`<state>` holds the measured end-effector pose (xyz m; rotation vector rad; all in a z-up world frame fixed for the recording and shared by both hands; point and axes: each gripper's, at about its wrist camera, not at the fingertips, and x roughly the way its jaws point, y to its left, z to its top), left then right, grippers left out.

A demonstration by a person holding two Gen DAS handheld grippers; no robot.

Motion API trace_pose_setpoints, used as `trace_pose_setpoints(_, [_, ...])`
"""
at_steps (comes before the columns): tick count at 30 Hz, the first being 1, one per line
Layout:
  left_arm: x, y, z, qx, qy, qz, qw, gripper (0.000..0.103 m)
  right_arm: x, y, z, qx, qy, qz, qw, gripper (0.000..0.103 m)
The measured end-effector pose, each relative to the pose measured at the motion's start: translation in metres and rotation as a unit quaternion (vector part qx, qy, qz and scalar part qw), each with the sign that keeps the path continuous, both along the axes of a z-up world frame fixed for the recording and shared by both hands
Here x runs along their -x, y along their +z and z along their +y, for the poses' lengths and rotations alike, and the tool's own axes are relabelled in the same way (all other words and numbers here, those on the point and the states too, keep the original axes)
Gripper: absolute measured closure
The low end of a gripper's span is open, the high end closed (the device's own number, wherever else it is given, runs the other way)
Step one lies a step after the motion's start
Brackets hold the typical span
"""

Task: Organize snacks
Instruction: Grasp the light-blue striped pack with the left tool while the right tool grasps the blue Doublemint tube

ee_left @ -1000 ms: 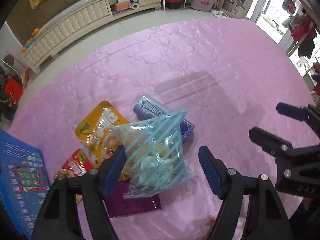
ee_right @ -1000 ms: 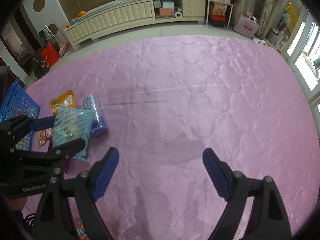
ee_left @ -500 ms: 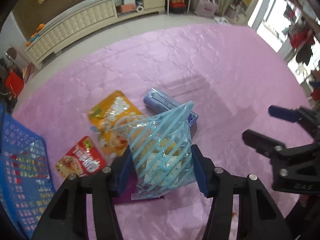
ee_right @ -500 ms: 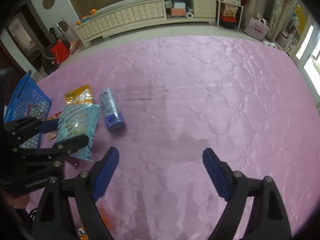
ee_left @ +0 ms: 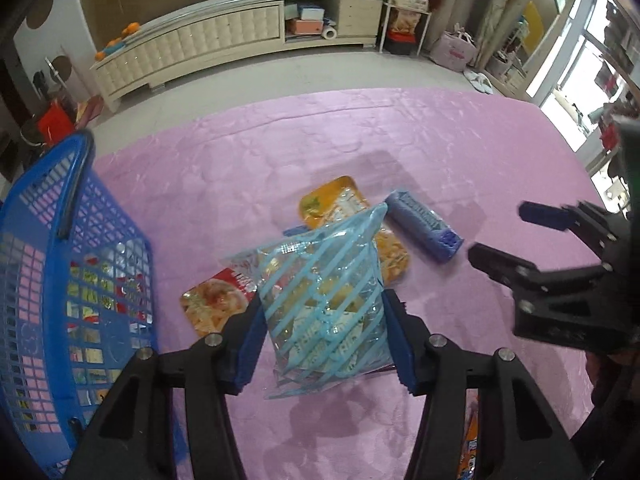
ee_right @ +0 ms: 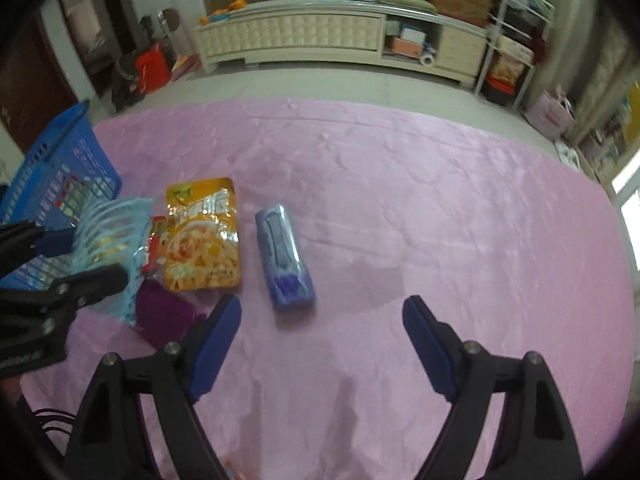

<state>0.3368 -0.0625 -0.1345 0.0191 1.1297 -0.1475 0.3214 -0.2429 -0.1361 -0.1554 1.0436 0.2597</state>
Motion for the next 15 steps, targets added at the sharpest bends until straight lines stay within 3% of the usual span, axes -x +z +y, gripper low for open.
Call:
trace_pose_setpoints(8, [-0.007,-0.002,0.012,0.014,0.017,0.009,0.9997,0.05,-0.036,-0.025,0.029,0.022,0.044,0.021,0.999,0.03])
trace_pose_setpoints(15, [-0.008,-0.001,0.014,0.009,0.016,0.006,0.9998,0.05,-0.045,-0.042,0.032,0.027,0.06,0.039,0.997,0.058])
